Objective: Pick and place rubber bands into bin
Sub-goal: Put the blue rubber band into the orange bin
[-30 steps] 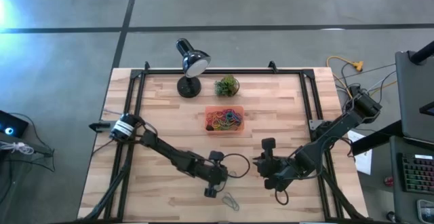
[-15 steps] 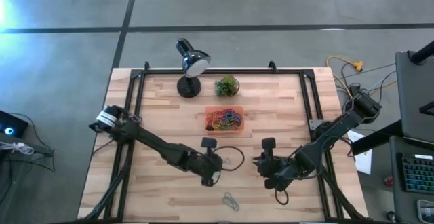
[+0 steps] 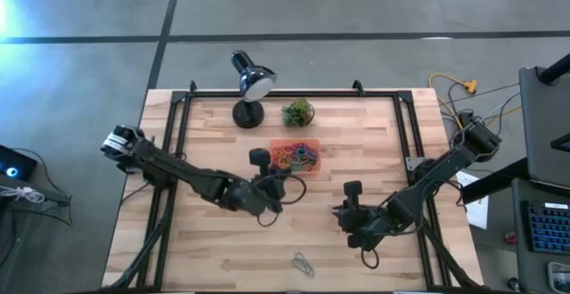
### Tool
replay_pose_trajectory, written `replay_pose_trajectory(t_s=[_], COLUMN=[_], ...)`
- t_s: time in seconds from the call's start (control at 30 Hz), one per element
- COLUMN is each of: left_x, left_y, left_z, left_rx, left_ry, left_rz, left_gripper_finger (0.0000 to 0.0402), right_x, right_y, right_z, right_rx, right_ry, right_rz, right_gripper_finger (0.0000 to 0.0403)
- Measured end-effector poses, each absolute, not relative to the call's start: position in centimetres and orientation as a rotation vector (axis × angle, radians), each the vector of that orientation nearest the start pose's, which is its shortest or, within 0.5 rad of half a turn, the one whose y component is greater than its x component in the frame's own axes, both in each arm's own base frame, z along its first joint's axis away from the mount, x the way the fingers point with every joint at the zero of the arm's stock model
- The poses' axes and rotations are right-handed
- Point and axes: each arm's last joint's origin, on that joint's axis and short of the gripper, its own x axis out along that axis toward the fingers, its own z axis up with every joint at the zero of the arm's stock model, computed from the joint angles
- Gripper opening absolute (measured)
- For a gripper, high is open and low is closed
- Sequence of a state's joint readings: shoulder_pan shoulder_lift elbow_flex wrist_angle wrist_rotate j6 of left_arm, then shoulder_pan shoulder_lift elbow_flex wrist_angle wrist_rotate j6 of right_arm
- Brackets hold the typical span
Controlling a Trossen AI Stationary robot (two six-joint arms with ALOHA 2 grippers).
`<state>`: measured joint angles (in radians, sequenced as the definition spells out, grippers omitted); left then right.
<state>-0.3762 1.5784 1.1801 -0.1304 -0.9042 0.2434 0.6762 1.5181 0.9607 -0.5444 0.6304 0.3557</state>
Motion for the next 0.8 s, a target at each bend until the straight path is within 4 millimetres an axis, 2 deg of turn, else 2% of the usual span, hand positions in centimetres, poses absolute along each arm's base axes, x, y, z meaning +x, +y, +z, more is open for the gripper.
replay_pose_trajectory(t_s=[0.17, 0.27, 0.47, 0.8], left_x=[33.5, 34.1, 35.7, 37.8], left_y=[-8.4, -7.0, -5.0, -2.9], left_z=[28.6, 27.9, 25.3, 20.5], left_rx=[0.599, 0.585, 0.591, 0.616], left_ry=[0.505, 0.524, 0.606, 0.744], left_rz=[0.533, 0.551, 0.538, 0.528], left_gripper_finger=[0.0, 0.0, 0.0, 0.0], right_x=[23.4, 23.4, 23.4, 23.4], right_y=[16.6, 16.6, 16.6, 16.6], right_z=[20.7, 20.7, 20.7, 20.6], right_rx=[-0.337, -0.337, -0.339, -0.341], right_ry=[0.855, 0.855, 0.857, 0.859], right_rz=[-0.113, -0.113, -0.113, -0.114], right_gripper_finger=[0.0059, 0.0059, 0.0058, 0.0059])
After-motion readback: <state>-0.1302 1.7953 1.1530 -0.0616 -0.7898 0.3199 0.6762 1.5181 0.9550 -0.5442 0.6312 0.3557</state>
